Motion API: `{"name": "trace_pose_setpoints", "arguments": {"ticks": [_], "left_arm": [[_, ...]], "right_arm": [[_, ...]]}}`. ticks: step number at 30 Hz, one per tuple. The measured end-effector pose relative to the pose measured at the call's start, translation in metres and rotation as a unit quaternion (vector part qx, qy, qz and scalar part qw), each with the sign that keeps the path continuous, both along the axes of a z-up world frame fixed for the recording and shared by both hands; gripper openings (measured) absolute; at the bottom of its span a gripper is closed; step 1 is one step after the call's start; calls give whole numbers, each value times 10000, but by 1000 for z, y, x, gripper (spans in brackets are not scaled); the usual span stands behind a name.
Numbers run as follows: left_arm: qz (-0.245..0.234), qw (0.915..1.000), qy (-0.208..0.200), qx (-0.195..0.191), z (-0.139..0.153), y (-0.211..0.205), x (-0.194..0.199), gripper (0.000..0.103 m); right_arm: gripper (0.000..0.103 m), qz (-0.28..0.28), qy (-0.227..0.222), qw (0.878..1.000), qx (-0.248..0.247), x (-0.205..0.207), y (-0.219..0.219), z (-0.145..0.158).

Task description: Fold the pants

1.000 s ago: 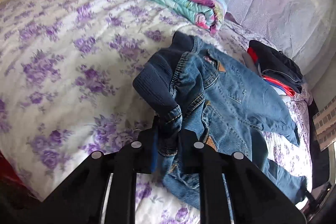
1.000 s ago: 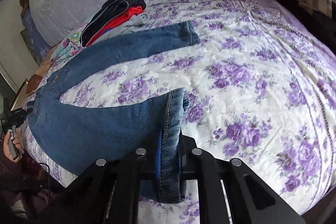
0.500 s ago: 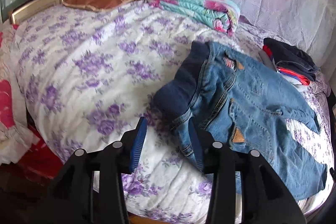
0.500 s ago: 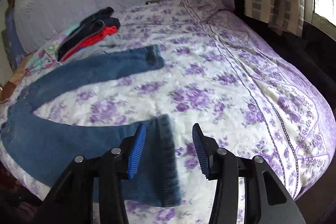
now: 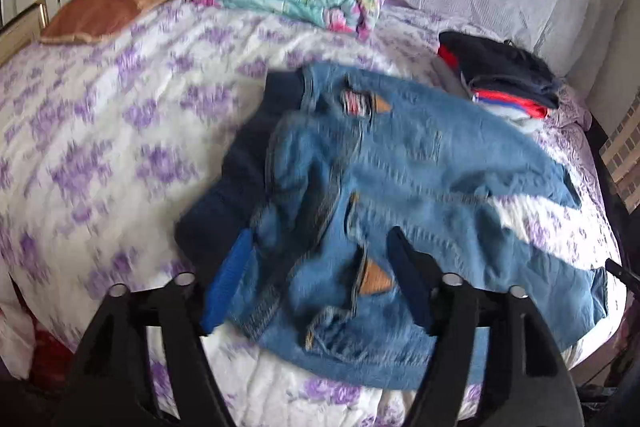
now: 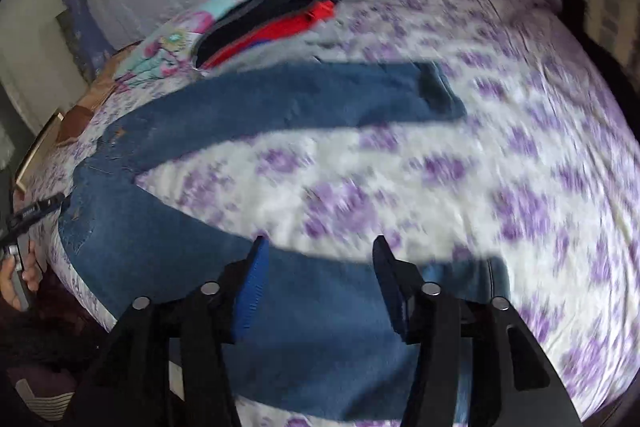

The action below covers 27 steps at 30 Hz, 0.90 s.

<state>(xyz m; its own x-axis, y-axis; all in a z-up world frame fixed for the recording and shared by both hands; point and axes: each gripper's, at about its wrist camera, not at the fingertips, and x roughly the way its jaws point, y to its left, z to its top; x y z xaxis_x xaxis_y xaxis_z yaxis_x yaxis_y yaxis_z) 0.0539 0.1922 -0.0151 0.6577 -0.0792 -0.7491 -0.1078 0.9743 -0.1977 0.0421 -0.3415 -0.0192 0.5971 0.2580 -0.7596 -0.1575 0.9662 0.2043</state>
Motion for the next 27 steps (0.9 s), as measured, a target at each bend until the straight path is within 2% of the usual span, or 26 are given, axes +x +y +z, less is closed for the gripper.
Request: {"name": "trace_pose_setpoints", "arguments": {"ticks": [1, 3, 6, 8, 9, 11, 13, 14, 15, 16, 17, 18, 21, 24, 27], "left_arm": [[68, 9997, -167, 140, 13, 3, 11, 99], [274, 9983, -295, 428, 30, 15, 48, 98], [281, 9986, 272, 363, 21, 37, 124, 98], [271, 9965, 778, 154, 1, 51, 168, 98], [356, 9953, 902, 81, -8, 57, 184, 98], [465, 9912, 1238, 4, -26, 63, 207, 98], [383, 9858, 1582, -418, -48, 63, 221, 98], [370, 9849, 1612, -505, -55, 62, 224, 98], [375, 9857, 1581, -444, -56, 59, 224, 98], [372, 9875, 1497, -310, -55, 56, 224, 94], [283, 9885, 1438, -369, -52, 54, 221, 67], [95, 9875, 1447, -615, -50, 51, 221, 47], [-59, 9937, 1102, -201, -22, 38, 208, 41], [-170, 9968, 760, -164, 12, 32, 185, 39], [-390, 9987, 310, -91, 47, 26, 141, 39]], "right_arm": [[83, 342, -200, 9990, -207, 15, 23, 17], [88, 1035, -553, 9918, -512, 52, 65, 40], [87, 1829, -579, 9759, -1036, 125, 134, 42], [87, 1954, -494, 9699, -1364, 173, 170, 33], [81, 2036, -422, 9668, -1486, 191, 185, 28], [76, 2139, -264, 9602, -1778, 227, 209, 14], [67, 2096, 9, 9578, -1968, 252, 220, -6], [48, 2094, 225, 9560, -2045, 261, 223, -20], [22, 2083, 413, 9532, -2153, 267, 223, -32], [14, 2115, 504, 9498, -2250, 268, 224, -40], [11, 2171, 475, 9476, -2293, 265, 224, -42], [6, 2216, 349, 9466, -2316, 260, 224, -38], [5, 2237, -9, 9510, -2137, 239, 213, -11], [5, 2283, -479, 9538, -1895, 200, 196, 27], [5, 2431, -996, 9506, -1651, 137, 178, 63]]}}
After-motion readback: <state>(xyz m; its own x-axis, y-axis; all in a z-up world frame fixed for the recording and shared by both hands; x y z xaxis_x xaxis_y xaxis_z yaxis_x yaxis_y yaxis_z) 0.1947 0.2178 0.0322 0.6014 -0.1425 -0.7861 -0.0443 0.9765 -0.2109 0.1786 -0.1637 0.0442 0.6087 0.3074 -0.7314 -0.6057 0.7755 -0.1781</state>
